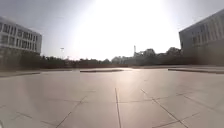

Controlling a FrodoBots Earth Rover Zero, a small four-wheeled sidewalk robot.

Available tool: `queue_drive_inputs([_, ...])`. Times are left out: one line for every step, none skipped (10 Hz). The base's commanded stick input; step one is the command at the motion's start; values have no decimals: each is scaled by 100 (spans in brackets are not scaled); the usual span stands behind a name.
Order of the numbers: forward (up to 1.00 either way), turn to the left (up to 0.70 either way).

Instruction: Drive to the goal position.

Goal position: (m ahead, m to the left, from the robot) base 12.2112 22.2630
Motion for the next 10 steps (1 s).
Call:
queue_drive_inputs([70, 0])
queue_drive_inputs([70, 0])
queue_drive_inputs([70, 0])
queue_drive_inputs([70, 0])
queue_drive_inputs([70, 0])
queue_drive_inputs([70, 0])
queue_drive_inputs([70, 0])
queue_drive_inputs([70, 0])
queue_drive_inputs([70, 0])
queue_drive_inputs([70, 0])
